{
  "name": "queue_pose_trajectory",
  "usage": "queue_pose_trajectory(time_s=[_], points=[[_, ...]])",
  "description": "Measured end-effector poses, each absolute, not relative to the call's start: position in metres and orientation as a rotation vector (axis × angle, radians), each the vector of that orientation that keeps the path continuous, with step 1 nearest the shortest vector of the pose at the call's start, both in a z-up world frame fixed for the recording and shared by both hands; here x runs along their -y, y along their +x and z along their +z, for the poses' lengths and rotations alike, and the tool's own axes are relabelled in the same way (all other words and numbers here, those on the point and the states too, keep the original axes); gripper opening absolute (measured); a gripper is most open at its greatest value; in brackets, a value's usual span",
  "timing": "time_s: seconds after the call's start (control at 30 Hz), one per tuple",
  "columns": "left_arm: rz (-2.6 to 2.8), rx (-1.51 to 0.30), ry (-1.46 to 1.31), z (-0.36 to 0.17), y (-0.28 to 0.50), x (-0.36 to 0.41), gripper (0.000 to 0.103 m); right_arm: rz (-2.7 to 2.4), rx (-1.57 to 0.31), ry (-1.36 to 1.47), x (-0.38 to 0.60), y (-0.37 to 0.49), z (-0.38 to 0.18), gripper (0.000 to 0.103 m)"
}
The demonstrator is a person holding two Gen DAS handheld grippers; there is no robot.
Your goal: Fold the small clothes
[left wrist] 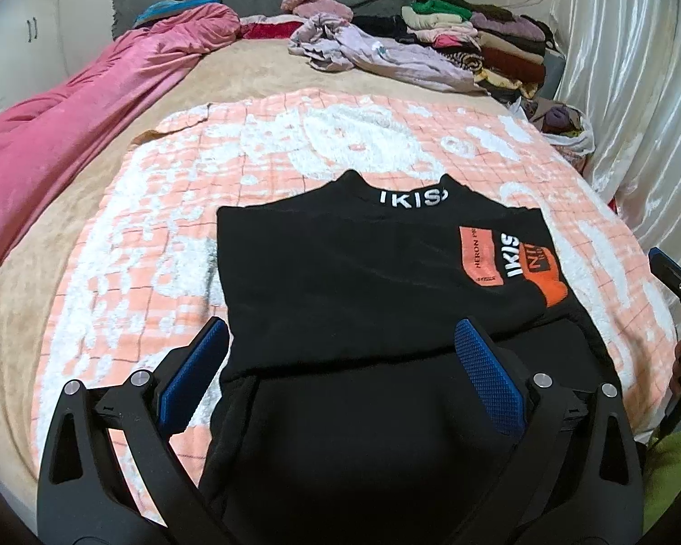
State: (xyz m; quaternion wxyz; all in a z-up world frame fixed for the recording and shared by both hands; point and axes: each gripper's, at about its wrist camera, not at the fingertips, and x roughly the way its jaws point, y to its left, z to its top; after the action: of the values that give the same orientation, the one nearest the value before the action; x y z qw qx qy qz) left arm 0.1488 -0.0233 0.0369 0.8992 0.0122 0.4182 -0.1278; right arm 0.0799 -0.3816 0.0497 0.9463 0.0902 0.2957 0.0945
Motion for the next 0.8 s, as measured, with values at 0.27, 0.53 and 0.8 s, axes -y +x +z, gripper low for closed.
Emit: queue_pose_trajectory(time_s=[0.27, 0.53, 0.8], points=[[-0.258, -0.84, 0.021, 0.049, 0.133, 0.017, 0.093, 0.179, -0.566, 0.191, 0.405, 0.055, 0.07, 0.096], [-0.269, -0.822, 0.011, 0.06, 0.115, 0.004, 0.093, 0.164, -0.517, 0.146, 0.423, 0.018, 0.097, 0.096], [-0.248, -0.807, 0.008, 0.063, 0.096, -0.014, 0.093, 0.118, -0.464, 0.179, 0.461, -0.013, 0.117, 0.096]])
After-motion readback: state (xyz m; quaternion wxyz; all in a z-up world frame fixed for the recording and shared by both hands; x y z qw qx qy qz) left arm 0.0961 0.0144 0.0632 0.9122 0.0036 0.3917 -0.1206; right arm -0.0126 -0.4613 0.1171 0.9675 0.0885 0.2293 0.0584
